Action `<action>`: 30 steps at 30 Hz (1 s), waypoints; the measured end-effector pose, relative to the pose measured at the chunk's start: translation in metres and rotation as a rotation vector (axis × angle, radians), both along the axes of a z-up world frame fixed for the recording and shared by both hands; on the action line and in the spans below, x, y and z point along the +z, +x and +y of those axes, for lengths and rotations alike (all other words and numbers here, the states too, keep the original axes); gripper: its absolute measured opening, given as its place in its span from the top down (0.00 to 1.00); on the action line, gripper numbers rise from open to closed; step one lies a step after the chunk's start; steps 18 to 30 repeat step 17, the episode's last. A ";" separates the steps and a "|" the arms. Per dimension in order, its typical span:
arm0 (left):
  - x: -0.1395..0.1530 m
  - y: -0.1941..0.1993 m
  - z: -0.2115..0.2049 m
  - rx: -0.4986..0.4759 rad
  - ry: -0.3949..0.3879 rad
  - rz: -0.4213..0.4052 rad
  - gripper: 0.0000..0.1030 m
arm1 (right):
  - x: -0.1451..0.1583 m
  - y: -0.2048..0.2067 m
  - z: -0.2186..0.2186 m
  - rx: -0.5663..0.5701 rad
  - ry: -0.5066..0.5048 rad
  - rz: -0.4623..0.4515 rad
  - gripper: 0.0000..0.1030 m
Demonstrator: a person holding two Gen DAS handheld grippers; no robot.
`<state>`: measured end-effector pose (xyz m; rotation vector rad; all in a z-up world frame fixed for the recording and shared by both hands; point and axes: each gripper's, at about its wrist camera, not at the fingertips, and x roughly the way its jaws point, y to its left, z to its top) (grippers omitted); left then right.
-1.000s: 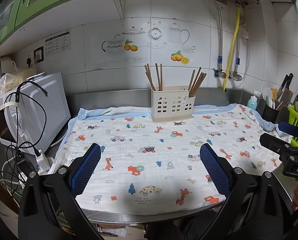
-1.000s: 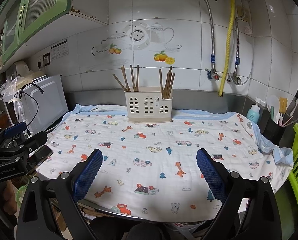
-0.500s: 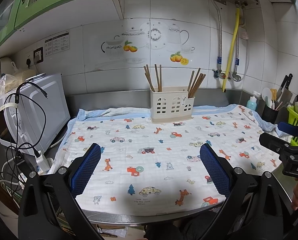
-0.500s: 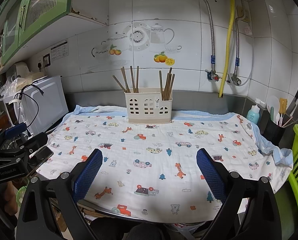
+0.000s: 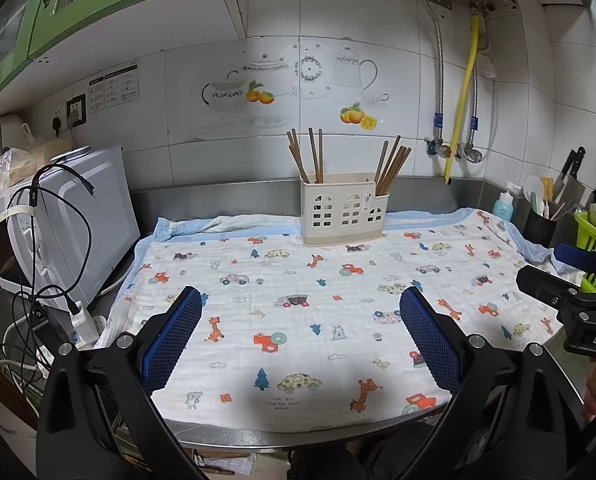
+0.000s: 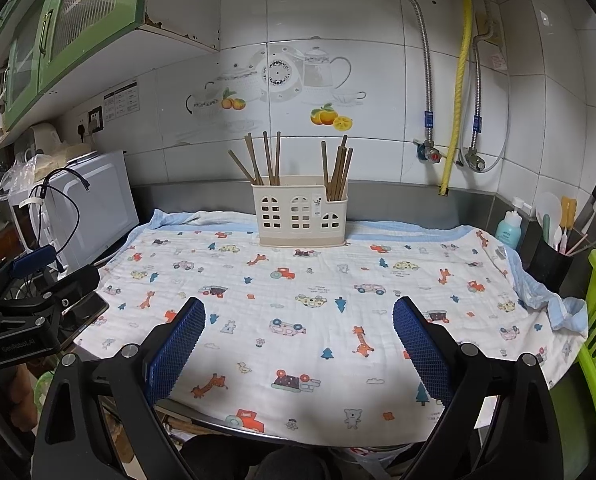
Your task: Organize utensils
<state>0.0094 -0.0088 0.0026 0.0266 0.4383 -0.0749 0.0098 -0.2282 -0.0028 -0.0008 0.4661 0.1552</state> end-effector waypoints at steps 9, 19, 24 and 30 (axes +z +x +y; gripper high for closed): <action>-0.001 -0.001 0.001 0.006 0.002 -0.010 0.05 | 0.000 0.000 0.000 0.001 -0.001 0.000 0.11; -0.002 0.000 0.005 0.006 -0.008 -0.001 0.05 | 0.000 0.001 -0.001 -0.001 0.001 0.001 0.11; -0.002 0.000 0.005 0.006 -0.008 -0.001 0.05 | 0.000 0.001 -0.001 -0.001 0.001 0.001 0.11; -0.002 0.000 0.005 0.006 -0.008 -0.001 0.05 | 0.000 0.001 -0.001 -0.001 0.001 0.001 0.11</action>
